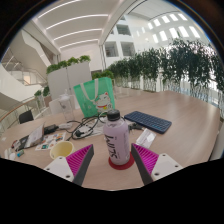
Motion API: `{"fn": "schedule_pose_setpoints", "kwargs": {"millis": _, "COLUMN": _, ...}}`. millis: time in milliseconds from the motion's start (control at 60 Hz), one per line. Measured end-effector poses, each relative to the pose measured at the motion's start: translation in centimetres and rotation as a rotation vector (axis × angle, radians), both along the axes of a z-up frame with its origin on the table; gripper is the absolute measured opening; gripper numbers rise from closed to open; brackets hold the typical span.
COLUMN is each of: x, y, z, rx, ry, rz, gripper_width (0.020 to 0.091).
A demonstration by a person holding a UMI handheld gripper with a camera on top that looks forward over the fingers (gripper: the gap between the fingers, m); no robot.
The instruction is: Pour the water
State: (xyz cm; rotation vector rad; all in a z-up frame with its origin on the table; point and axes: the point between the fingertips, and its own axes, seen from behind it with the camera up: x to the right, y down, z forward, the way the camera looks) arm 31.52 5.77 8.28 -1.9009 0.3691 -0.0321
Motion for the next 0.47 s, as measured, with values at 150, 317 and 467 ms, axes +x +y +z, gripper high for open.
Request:
{"fn": "schedule_pose_setpoints", "kwargs": {"millis": 150, "x": -3.7, "y": -7.4, "z": 3.8, "rx": -0.031, "ry": -0.008, "rz": 0.005, "gripper_width": 0.0833}}
{"fn": "schedule_pose_setpoints", "kwargs": {"millis": 317, "x": -7.8, "y": -15.0, "z": 8.8, "rx": -0.055, "ry": -0.036, "rz": 0.004, "gripper_width": 0.0835}}
{"fn": "schedule_pose_setpoints", "kwargs": {"millis": 467, "x": -12.5, "y": -21.2, "z": 13.3, "rx": -0.052, "ry": -0.045, "rz": -0.005, "gripper_width": 0.0834}}
